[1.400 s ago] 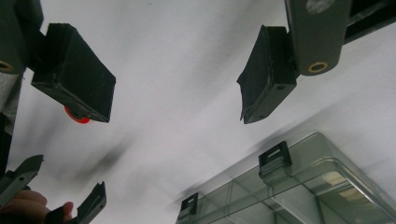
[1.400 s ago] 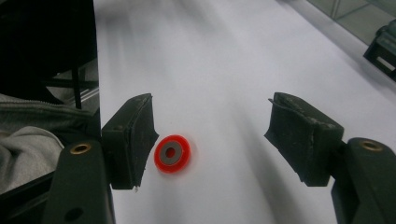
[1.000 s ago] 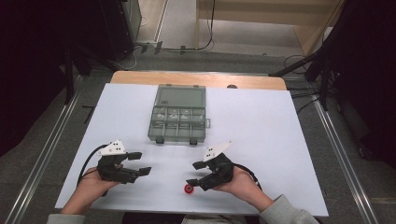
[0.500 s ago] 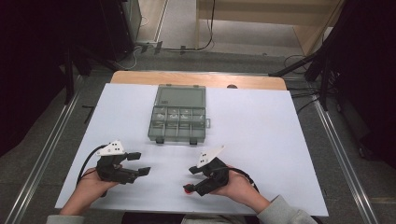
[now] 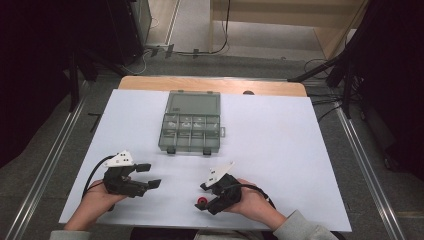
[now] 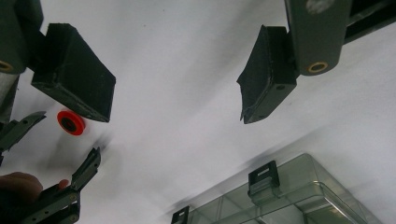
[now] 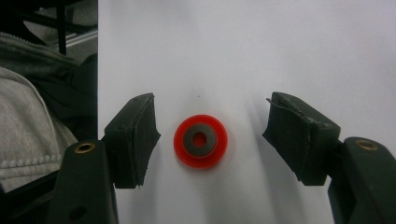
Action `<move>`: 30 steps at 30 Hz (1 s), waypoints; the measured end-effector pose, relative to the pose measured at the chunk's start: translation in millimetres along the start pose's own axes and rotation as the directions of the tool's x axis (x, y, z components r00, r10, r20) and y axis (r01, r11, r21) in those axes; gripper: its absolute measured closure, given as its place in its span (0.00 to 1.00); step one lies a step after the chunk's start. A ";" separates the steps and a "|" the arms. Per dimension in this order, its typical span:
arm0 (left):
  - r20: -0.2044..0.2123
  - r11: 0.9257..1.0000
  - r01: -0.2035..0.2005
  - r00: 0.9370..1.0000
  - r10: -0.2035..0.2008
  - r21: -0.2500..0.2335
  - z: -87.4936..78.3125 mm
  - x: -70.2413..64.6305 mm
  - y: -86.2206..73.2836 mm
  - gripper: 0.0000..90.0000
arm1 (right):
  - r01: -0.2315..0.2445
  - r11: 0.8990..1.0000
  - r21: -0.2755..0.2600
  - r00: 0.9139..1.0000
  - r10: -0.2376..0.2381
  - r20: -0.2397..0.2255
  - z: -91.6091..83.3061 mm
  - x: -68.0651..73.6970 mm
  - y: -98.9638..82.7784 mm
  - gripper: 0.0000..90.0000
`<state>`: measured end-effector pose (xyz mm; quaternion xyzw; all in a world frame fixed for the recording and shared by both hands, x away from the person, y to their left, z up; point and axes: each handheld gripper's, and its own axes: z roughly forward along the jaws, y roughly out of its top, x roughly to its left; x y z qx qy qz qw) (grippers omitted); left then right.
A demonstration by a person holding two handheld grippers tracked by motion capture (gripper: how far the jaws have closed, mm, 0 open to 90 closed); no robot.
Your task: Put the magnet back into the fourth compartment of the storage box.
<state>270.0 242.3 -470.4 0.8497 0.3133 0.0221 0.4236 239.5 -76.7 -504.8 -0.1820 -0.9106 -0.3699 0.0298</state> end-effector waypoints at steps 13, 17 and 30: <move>0.001 1.000 0.004 1.000 -0.004 0.000 -0.4 0.5 0.1 0.29 | 0.078 0.996 0.041 0.995 -0.080 0.059 5.5 10.2 0.4 0.40; 0.001 1.000 0.005 1.000 -0.005 -0.001 -0.4 0.8 0.0 0.29 | 0.079 0.996 0.040 0.994 -0.082 0.068 5.6 11.3 -0.3 0.42; 0.001 1.000 0.009 1.000 -0.009 -0.004 -0.5 1.3 -0.2 0.29 | 0.114 0.992 0.049 0.987 -0.119 0.113 6.3 16.2 -1.5 0.49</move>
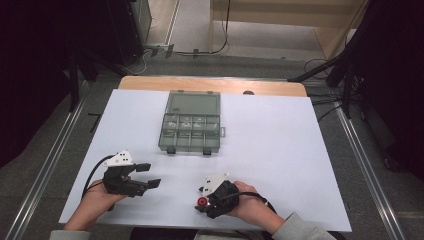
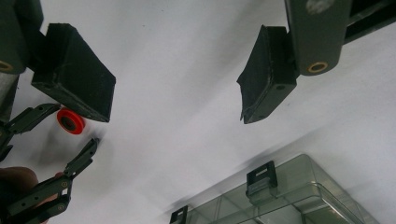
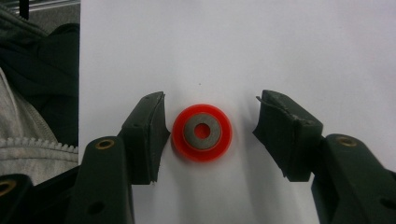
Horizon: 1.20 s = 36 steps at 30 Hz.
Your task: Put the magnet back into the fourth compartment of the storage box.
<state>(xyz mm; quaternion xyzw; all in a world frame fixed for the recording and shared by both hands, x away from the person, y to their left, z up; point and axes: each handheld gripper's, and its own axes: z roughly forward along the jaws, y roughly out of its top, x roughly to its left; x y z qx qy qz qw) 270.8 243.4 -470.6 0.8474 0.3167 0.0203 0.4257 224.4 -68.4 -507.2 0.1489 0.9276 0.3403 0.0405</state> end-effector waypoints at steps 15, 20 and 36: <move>0.002 1.000 -0.004 1.000 0.004 0.006 0.3 0.4 0.0 0.29 | -0.003 1.000 0.008 1.000 0.003 -0.005 -3.2 -1.0 -0.3 0.70; 0.001 1.000 -0.004 1.000 0.004 0.007 0.2 0.4 -0.1 0.29 | -0.017 1.000 0.006 1.000 0.017 -0.015 -3.2 -2.9 0.0 0.70; -0.004 1.000 -0.003 1.000 0.003 0.004 0.0 1.4 -0.7 0.29 | -0.092 0.996 0.006 0.994 0.093 -0.060 -5.5 -11.2 2.0 0.70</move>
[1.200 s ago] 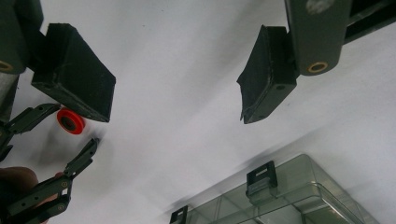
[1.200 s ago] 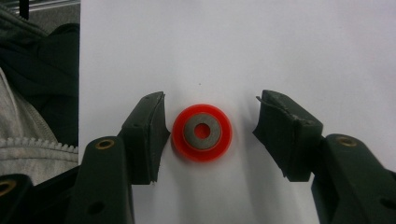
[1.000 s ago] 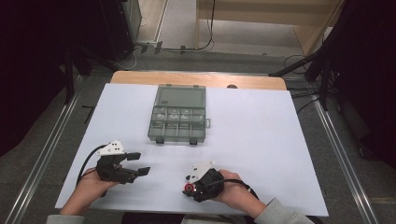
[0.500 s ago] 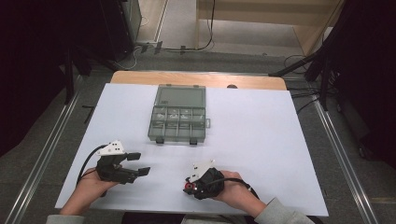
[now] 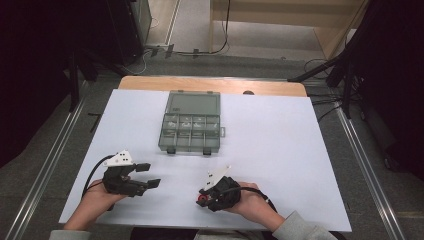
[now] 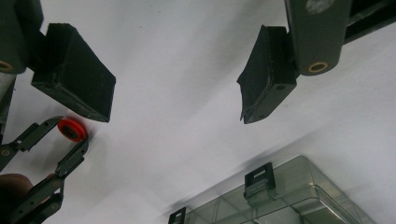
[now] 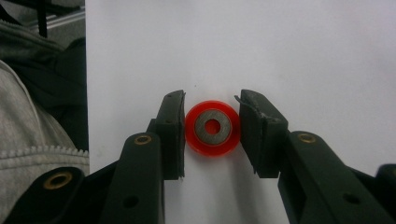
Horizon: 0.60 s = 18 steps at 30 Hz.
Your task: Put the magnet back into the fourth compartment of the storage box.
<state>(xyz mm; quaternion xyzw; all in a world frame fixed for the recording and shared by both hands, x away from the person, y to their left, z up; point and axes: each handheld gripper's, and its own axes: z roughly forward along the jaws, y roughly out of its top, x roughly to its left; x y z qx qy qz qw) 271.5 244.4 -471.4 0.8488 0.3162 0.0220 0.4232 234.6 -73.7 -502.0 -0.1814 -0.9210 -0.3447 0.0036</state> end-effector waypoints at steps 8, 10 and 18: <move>-0.007 1.000 -0.001 1.000 0.001 -0.001 0.1 0.9 -0.1 0.29 | -0.047 0.999 -0.021 0.999 0.046 -0.010 -4.9 -5.1 0.6 0.70; -0.008 1.000 -0.001 1.000 0.001 -0.001 0.2 1.1 0.0 0.29 | -0.063 0.998 -0.027 0.998 0.063 -0.020 -6.1 -6.2 0.7 0.70; -0.012 1.000 -0.004 1.000 0.004 0.004 1.8 2.4 0.9 0.29 | -0.107 0.993 -0.042 0.994 0.105 -0.035 -10.3 -11.1 -0.1 0.70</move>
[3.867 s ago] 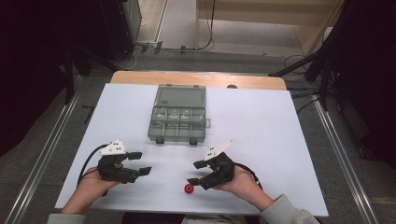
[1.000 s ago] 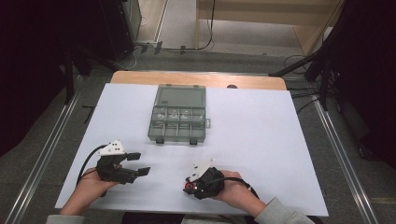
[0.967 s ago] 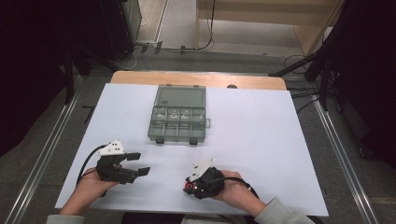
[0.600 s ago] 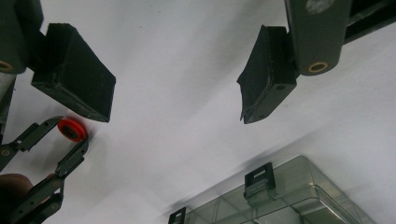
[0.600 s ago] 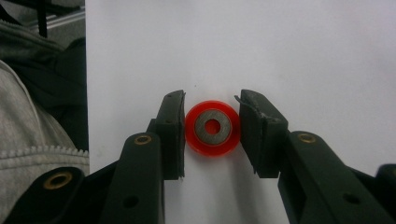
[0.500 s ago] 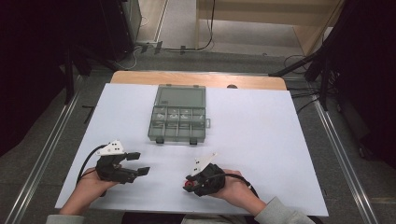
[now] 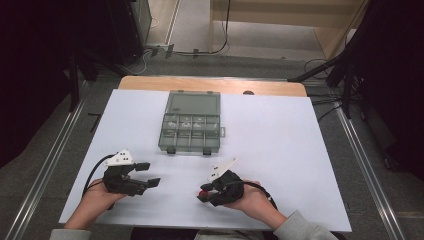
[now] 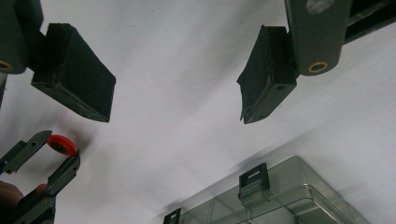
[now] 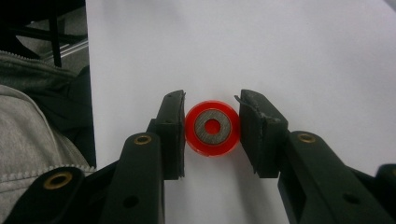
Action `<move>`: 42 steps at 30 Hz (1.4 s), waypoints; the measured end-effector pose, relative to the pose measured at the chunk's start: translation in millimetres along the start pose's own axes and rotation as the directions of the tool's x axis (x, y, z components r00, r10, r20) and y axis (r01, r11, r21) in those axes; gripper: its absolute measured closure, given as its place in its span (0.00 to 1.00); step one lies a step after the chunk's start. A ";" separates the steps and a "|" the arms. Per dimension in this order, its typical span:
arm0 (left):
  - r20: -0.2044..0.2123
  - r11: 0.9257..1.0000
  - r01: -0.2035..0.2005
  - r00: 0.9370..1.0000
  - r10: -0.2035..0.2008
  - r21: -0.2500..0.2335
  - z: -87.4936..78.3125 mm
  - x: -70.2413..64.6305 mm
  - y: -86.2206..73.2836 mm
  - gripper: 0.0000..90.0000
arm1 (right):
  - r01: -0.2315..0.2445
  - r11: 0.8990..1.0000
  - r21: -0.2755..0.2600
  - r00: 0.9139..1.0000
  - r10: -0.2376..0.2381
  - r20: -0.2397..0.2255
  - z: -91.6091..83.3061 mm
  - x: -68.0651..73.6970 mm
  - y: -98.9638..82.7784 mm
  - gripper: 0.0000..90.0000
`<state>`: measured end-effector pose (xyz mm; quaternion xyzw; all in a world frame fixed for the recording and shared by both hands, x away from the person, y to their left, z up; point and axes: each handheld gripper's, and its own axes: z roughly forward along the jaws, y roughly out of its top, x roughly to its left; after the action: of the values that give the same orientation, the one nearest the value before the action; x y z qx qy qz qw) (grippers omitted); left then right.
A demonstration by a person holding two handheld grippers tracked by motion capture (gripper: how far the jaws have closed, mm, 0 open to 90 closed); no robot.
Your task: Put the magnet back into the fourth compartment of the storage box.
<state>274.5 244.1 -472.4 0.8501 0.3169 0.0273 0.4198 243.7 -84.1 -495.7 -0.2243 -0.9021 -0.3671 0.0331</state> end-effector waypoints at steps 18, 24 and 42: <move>0.006 1.000 0.000 1.000 0.000 0.002 5.0 4.4 4.4 0.29 | -0.074 0.996 -0.044 0.997 0.075 0.028 -13.8 -11.5 -3.4 0.70; 0.009 1.000 -0.007 1.000 0.007 -0.001 7.1 4.5 6.1 0.29 | -0.091 0.994 -0.062 0.995 0.094 0.036 -19.9 -15.4 -3.1 0.70; 0.021 1.000 -0.008 1.000 0.008 -0.017 11.6 4.4 11.1 0.29 | -0.180 0.977 -0.116 0.980 0.188 0.062 -38.9 -33.3 -3.3 0.70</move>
<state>287.3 233.5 -472.7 0.8481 0.3088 0.0227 0.4299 268.1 -125.2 -476.9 -0.3214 -0.8566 -0.4031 0.0217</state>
